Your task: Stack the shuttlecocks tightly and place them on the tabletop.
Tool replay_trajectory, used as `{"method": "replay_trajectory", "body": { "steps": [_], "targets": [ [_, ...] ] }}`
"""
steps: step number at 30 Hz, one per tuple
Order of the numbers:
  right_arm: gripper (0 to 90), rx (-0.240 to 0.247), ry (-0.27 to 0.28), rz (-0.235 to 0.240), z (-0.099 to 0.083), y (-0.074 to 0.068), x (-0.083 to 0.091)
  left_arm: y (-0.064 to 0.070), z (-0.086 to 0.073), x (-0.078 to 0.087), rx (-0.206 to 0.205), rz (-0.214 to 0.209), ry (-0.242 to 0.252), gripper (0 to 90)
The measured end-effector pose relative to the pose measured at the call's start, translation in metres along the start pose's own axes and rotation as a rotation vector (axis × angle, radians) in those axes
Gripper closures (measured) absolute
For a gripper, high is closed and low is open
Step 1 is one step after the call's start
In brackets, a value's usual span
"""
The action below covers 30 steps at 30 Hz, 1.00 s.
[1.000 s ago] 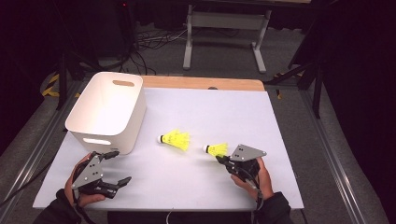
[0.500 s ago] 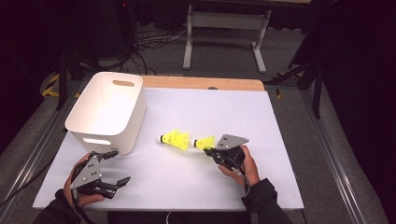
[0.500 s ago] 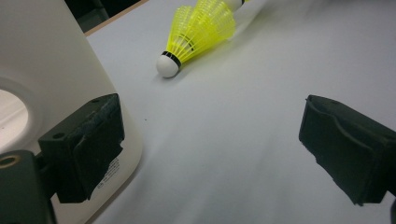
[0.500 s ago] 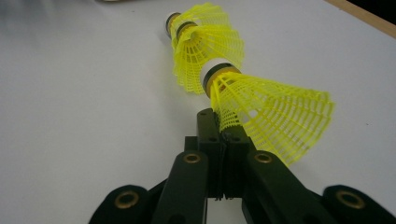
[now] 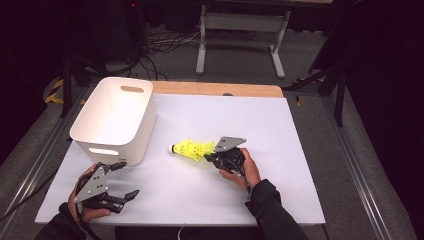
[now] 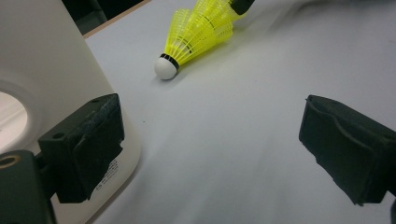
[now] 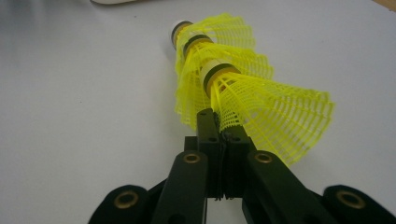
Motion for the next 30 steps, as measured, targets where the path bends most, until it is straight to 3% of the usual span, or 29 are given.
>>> {"method": "replay_trajectory", "body": {
  "steps": [5, 16, 18, 19, 21, 23, 30],
  "targets": [
    [88.6, 0.037, -0.014, 0.018, 0.007, -0.006, -0.008, 0.001, 0.001, 0.001, 0.002, -0.010, 0.006, 8.4],
    [82.9, 0.032, -0.028, 0.024, 0.006, -0.009, -0.020, 0.002, 0.000, 0.000, -0.004, -0.023, 0.001, 8.6],
    [77.9, 0.029, -0.037, 0.024, 0.005, -0.009, -0.022, 0.002, 0.000, -0.001, -0.005, -0.024, -0.002, 8.7],
    [69.9, 0.020, -0.051, 0.009, 0.003, -0.008, -0.023, 0.002, 0.000, -0.001, -0.005, -0.025, -0.002, 8.8],
    [68.0, 0.021, -0.056, 0.004, 0.003, -0.009, -0.023, 0.002, 0.000, -0.001, -0.003, -0.025, -0.003, 8.7],
    [59.5, 0.015, -0.051, -0.006, 0.002, -0.010, -0.021, 0.002, -0.001, -0.002, -0.005, -0.026, -0.008, 8.8],
    [48.4, 0.026, -0.054, -0.023, 0.003, -0.014, -0.012, 0.003, -0.001, -0.002, -0.003, -0.022, -0.009, 8.8]
  ]
}}
Point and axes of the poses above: each handheld gripper's, and its own axes: x roughly backward along the jaws, z roughly out of its top, y roughly to its right, the point moved 6 cm from there along -x, roughly forward along the jaws, and after that the axes turned 4 degrees about x, right-handed, at the moved point
